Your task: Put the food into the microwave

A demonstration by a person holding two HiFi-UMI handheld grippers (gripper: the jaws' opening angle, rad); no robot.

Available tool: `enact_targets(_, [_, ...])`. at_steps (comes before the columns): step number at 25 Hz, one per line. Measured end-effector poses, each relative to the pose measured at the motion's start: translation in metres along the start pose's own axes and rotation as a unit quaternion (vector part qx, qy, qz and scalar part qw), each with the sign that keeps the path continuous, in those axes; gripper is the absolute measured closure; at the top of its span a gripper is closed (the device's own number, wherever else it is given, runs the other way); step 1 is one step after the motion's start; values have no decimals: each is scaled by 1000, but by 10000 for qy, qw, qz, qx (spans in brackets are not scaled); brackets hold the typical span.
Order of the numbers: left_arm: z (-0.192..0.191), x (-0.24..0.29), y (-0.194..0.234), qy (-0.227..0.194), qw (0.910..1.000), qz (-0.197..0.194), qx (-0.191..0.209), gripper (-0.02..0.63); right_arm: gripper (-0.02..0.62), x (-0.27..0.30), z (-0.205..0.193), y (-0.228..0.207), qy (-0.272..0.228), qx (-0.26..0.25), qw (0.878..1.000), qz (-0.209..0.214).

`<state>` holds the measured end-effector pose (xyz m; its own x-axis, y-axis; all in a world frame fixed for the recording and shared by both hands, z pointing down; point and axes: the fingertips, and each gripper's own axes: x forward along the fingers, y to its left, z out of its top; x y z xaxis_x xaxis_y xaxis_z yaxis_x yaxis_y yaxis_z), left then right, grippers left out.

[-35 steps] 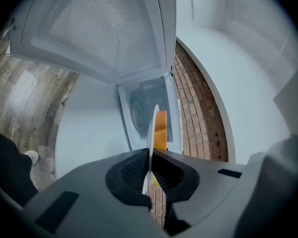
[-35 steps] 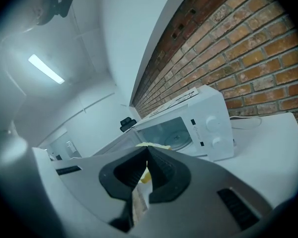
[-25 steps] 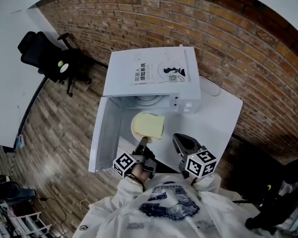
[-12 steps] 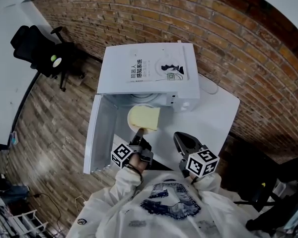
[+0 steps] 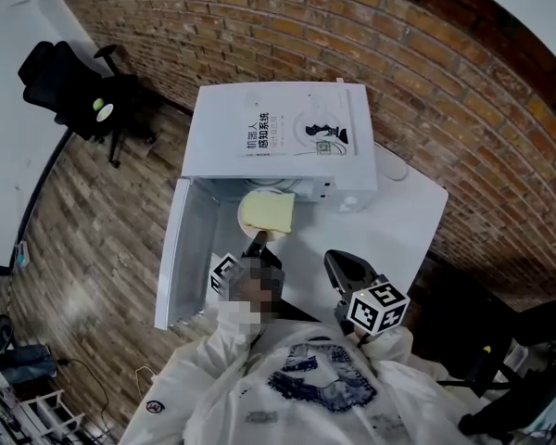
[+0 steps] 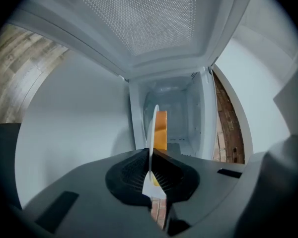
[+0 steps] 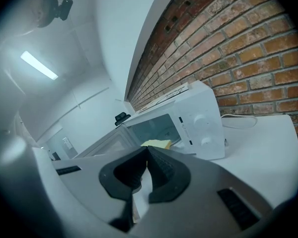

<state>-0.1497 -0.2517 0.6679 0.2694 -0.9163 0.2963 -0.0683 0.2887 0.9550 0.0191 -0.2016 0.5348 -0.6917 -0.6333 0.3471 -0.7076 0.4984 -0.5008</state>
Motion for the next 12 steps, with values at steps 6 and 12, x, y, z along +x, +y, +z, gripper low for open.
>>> enact_targets(6, [10,16,8,-37,9999,46,-112,586,580,3,-2,-3,41,18,10000,-61])
enact_targets(12, [16,32,16,-15,9997,113,-211,586,580,0,-4,-8,82,52,9998,-192])
